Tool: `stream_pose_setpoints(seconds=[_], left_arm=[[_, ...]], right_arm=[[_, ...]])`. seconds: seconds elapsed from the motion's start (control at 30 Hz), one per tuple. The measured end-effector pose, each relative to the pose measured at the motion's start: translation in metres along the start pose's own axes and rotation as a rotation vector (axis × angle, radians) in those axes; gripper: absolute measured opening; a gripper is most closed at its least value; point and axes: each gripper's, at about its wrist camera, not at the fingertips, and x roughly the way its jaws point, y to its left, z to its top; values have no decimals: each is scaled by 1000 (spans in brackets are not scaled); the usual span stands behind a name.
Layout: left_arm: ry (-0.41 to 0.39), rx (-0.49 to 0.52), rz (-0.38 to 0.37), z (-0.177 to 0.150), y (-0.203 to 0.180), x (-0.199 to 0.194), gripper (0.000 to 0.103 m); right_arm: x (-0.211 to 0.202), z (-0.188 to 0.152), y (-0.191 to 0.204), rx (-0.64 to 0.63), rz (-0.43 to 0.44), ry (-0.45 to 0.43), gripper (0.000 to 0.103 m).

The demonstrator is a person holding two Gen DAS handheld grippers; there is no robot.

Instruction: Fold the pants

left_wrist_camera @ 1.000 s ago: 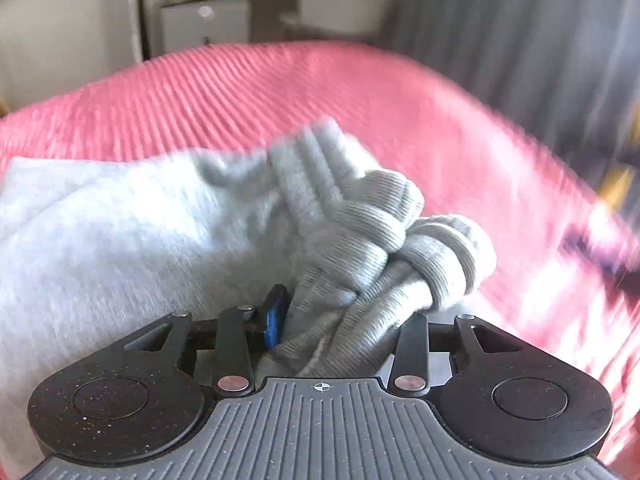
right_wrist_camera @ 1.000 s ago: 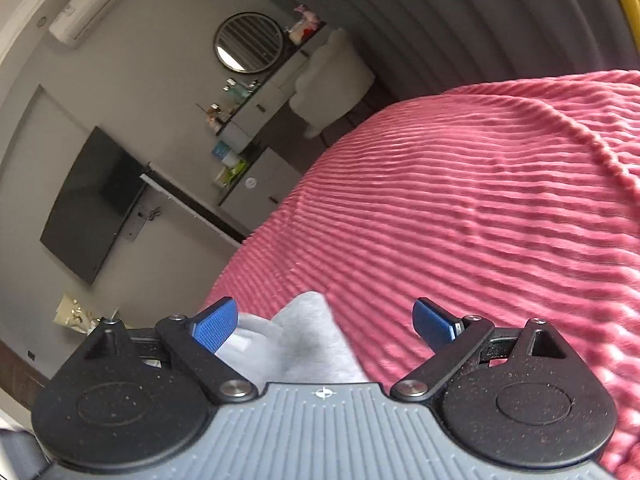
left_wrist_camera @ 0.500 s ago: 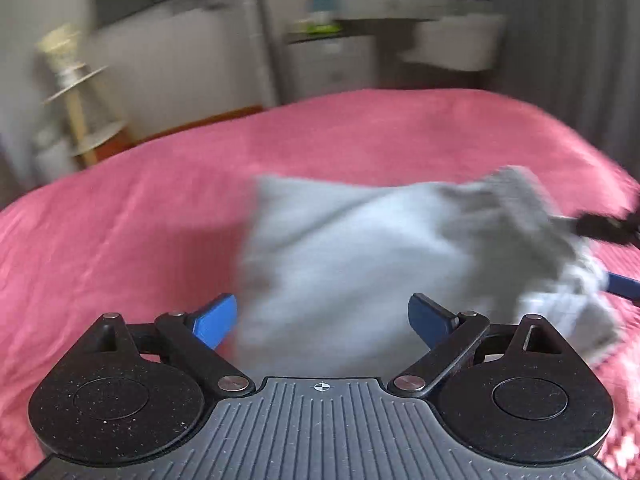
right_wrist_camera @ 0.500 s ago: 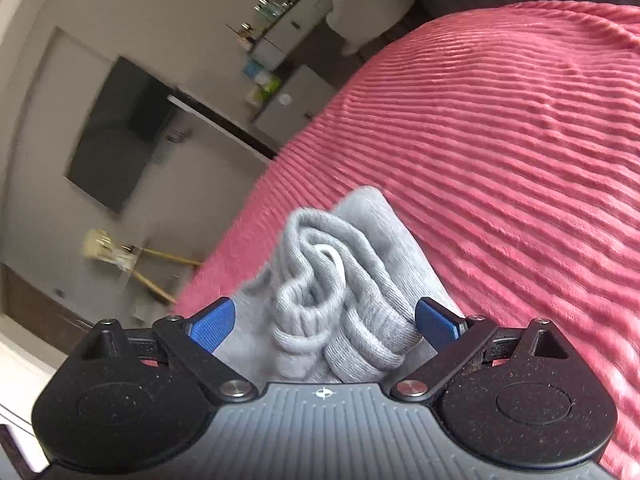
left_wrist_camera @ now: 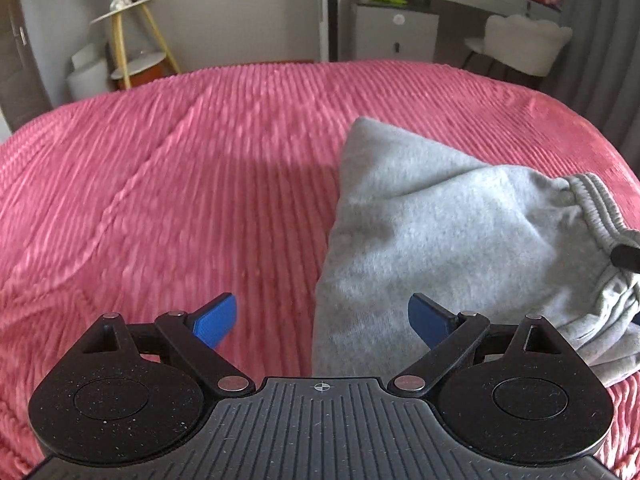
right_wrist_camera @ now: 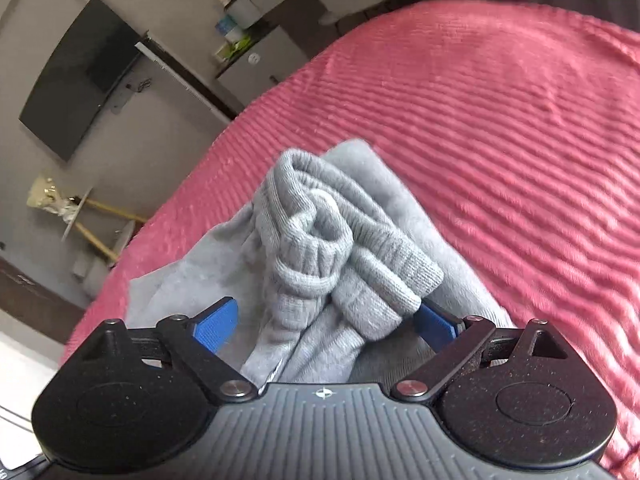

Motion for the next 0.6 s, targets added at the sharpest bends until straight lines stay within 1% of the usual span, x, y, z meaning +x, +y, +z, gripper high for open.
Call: stream_pose_setpoints(seconds=[0.03, 0.1, 0.13, 0.2, 0.27, 0.3, 0.33, 0.37, 0.47, 0.5, 0.53, 0.57, 0.6], left_arm=[[6, -1, 4, -1, 0, 1, 96], [14, 2, 11, -2, 0, 2, 96], [17, 4, 12, -2, 0, 3, 96], [29, -1, 16, -3, 1, 7, 96], [47, -11, 17, -4, 3, 11, 96], [52, -19, 17, -4, 5, 13, 96], [55, -31, 16, -3, 8, 13, 96], [56, -48, 17, -2, 11, 14, 96], [62, -104, 21, 4, 25, 15, 96], [64, -123, 17, 5, 29, 15, 96], [68, -143, 15, 7, 34, 16, 96], [72, -168, 10, 8, 40, 17, 96], [76, -186, 4, 8, 44, 18, 96]], right_arm=[[3, -1, 1, 5, -4, -4, 94], [12, -3, 5, 3, -24, 4, 87], [17, -4, 5, -9, -51, 6, 79], [22, -6, 5, -29, -83, -9, 73], [21, -7, 5, -38, -88, -25, 66], [19, -7, 5, -35, -83, -27, 62], [14, -7, 6, -23, -61, -34, 58], [7, -5, 8, -7, -25, -51, 56], [-20, 2, 13, 34, 132, -120, 55], [-28, 2, 12, 45, 163, -138, 56], [-33, 1, 9, 34, 180, -156, 57], [-36, -2, 4, 5, 173, -165, 59], [-33, -5, -1, -30, 139, -148, 62]])
